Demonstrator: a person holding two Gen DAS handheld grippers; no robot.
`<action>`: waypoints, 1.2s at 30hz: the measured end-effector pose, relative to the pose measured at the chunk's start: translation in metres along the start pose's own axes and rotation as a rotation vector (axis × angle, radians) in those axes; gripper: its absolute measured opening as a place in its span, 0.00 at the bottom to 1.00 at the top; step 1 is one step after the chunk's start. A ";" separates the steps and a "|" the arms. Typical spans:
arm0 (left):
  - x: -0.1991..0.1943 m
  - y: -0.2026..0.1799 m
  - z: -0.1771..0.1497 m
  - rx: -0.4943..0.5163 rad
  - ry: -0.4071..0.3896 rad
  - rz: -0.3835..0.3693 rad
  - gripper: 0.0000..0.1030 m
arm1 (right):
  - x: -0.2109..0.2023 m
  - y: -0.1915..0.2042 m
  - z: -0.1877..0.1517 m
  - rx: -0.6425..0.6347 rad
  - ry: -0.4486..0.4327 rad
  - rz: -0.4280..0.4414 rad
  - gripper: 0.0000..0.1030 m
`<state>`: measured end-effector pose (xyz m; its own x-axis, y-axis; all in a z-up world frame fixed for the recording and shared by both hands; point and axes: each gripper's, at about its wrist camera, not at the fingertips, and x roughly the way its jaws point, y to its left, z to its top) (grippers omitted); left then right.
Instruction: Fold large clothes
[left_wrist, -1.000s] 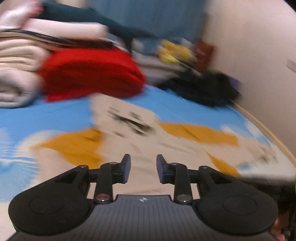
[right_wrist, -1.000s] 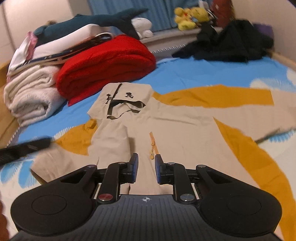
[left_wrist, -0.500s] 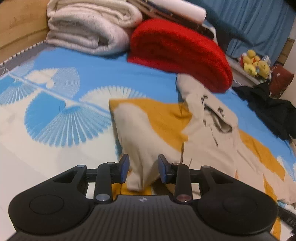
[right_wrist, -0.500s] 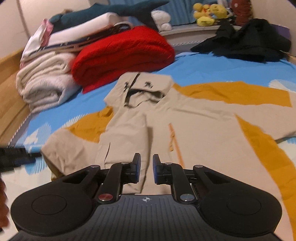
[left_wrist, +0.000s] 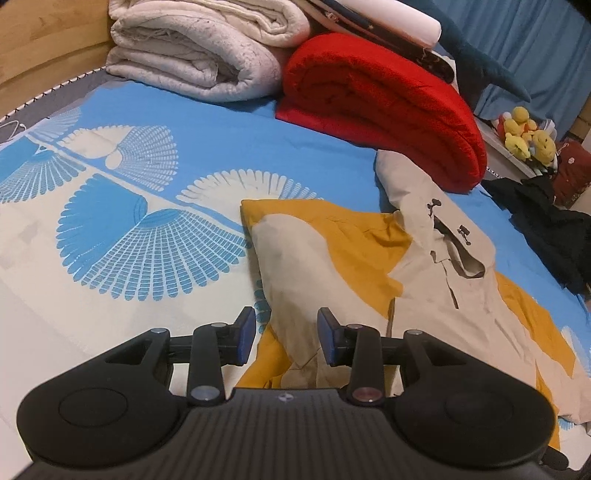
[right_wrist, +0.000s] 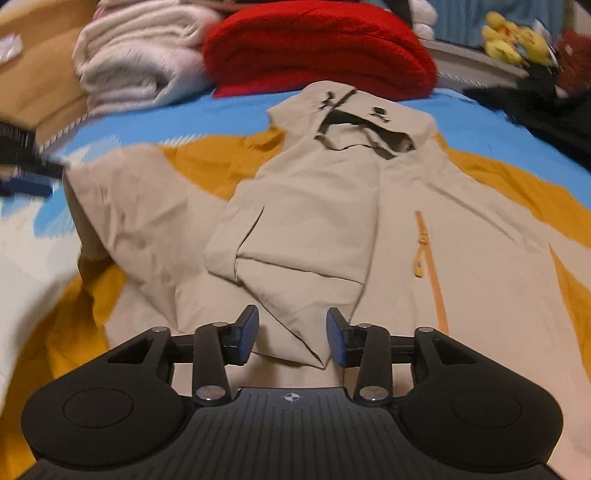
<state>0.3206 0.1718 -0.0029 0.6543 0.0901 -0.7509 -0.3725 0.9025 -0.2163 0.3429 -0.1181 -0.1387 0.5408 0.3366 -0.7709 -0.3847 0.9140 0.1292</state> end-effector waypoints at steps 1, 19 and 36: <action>0.001 0.001 0.000 -0.003 0.005 0.001 0.39 | 0.004 0.003 -0.001 -0.034 0.006 -0.016 0.43; 0.005 0.011 0.001 0.016 0.011 0.031 0.39 | -0.021 -0.141 -0.007 0.723 -0.168 -0.316 0.02; 0.027 0.004 -0.011 0.038 0.086 0.013 0.46 | 0.009 -0.188 -0.026 0.907 -0.051 -0.085 0.02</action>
<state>0.3297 0.1736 -0.0311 0.5905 0.0668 -0.8043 -0.3541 0.9170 -0.1838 0.4007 -0.2922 -0.1864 0.5807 0.2495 -0.7749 0.3821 0.7570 0.5301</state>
